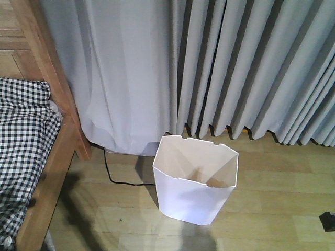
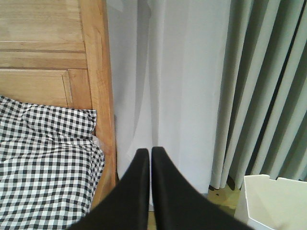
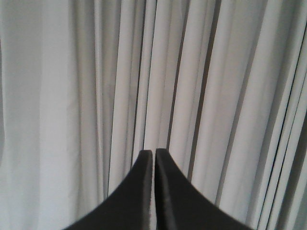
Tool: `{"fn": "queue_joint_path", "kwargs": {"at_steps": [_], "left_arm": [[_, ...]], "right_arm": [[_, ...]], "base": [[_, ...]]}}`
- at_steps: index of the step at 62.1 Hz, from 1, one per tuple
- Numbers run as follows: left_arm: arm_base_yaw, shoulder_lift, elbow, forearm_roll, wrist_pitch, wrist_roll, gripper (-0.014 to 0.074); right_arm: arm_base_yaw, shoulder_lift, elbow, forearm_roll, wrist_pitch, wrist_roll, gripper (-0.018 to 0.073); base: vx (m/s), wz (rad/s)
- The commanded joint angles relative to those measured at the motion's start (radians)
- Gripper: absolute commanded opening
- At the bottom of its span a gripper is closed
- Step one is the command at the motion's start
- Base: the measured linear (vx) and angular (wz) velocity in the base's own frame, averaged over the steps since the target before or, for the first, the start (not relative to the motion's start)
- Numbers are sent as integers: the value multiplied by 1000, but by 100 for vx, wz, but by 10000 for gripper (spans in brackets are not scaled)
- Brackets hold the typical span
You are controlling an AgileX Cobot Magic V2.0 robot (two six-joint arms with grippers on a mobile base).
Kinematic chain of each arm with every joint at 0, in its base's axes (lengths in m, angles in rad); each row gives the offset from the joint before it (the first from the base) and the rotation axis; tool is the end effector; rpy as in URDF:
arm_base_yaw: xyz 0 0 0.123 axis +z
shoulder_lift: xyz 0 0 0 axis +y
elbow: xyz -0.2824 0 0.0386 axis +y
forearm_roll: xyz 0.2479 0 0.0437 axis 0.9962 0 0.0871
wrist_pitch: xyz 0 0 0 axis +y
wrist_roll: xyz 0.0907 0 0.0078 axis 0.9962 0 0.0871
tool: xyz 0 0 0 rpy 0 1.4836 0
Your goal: Move trash bin to bedside with robot
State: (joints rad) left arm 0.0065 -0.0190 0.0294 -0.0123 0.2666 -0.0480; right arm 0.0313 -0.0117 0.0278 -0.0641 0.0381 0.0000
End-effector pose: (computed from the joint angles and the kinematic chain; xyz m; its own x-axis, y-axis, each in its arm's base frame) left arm 0.0546 0.0001 0.1800 -0.1881 -0.0611 -0.9802 -0.0146 0.9981 -0.0594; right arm 0.0567 0.0015 0.2009 0.0348 -0.0630 -0.9974 -0.0267 0.9976 -0.0639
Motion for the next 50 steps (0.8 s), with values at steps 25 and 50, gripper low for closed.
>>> {"fn": "queue_joint_path", "kwargs": {"at_steps": [25,50], "left_arm": [[-3,-10,29,-4,-73,-8,-6],[-3,-10,29,-4,-73,-8,-6]], "right_arm": [[14,-13,19,-12,-24,-9,-11],[16,-13,19,-12,-24,17,-11]], "base": [[0,0],[0,0]]}}
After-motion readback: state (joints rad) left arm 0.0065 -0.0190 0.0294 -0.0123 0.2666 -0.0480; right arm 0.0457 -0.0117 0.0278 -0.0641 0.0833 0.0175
